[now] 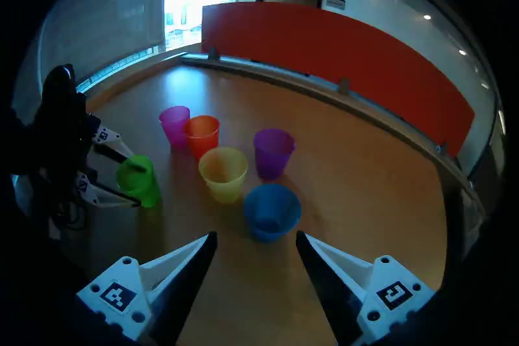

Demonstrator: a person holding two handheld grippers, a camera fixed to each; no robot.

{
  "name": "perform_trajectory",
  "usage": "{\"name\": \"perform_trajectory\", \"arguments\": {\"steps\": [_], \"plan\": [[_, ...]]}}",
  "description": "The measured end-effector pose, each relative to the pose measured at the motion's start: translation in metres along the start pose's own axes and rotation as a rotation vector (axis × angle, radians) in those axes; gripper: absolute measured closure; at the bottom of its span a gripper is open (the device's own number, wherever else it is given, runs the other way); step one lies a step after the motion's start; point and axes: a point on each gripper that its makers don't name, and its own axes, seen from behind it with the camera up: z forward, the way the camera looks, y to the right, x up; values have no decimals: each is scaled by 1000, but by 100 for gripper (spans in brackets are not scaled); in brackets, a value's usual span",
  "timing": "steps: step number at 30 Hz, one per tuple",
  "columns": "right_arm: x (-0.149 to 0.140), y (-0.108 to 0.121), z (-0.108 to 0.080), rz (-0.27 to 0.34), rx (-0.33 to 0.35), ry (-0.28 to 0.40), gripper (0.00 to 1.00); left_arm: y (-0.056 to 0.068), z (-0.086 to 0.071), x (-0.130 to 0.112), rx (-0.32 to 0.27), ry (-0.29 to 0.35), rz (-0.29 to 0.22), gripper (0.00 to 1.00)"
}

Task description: Pour water

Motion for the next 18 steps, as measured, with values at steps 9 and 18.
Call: {"name": "perform_trajectory", "arguments": {"steps": [9, 18], "plan": [[1, 0, -2, -1, 3, 2, 6, -3, -3, 3, 8, 1, -16, 16], [3, 0, -4, -2, 3, 11, 5, -5, -7, -1, 22, -17, -26, 13]]}}
